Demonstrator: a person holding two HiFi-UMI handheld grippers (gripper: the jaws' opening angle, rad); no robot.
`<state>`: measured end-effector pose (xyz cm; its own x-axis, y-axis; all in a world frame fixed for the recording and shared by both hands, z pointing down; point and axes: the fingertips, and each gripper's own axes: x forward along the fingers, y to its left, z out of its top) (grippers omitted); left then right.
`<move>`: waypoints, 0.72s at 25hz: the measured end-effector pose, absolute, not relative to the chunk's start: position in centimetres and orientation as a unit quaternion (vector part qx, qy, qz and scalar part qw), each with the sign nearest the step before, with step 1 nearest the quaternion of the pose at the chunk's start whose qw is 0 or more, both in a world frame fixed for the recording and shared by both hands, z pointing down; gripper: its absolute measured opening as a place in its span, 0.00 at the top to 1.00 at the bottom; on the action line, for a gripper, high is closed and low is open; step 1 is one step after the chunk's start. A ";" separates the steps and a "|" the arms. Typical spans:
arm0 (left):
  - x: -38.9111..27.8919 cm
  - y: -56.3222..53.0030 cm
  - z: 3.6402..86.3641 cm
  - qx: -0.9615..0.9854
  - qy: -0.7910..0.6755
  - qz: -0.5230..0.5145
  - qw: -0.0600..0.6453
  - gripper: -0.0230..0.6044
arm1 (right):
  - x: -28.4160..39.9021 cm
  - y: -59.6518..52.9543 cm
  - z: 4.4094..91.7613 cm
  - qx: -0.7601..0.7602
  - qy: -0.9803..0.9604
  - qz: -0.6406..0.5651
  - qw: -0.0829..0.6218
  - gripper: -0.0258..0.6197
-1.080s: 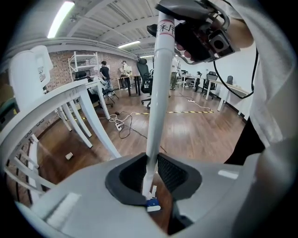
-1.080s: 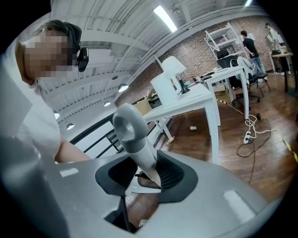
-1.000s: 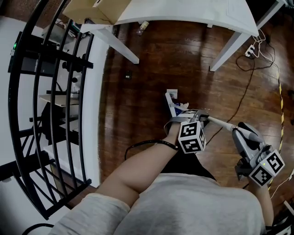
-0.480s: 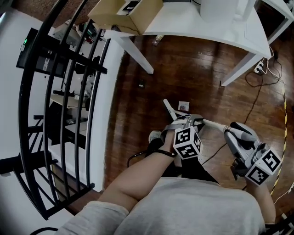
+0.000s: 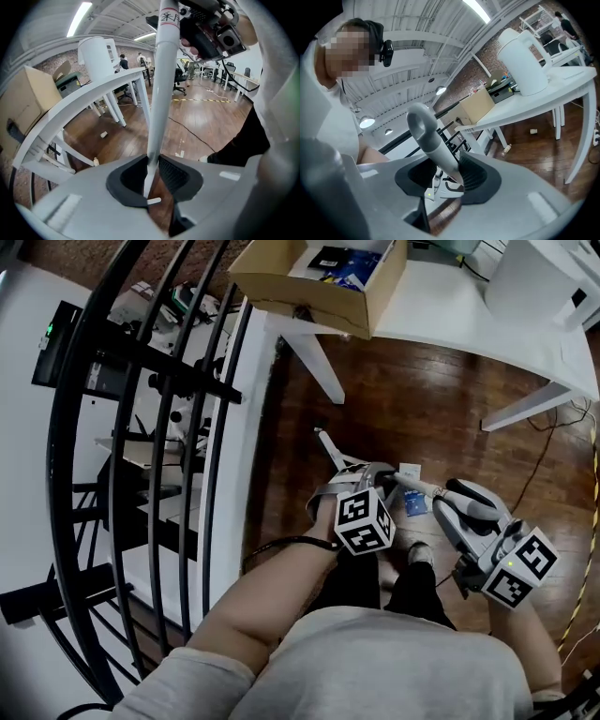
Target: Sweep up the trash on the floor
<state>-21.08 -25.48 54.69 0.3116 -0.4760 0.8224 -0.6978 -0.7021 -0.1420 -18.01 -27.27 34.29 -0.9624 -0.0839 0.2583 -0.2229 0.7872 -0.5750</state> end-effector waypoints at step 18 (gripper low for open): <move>-33.1 -25.8 59.4 0.808 -0.292 0.501 0.106 0.85 | -29.0 -27.3 39.8 0.138 -0.924 0.342 0.105 0.73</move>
<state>-33.11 -25.77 59.36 0.3278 -0.3657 0.8711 -0.5789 -0.8064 -0.1208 -29.01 -27.26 39.77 -0.9396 -0.1839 0.2885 -0.3275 0.7279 -0.6024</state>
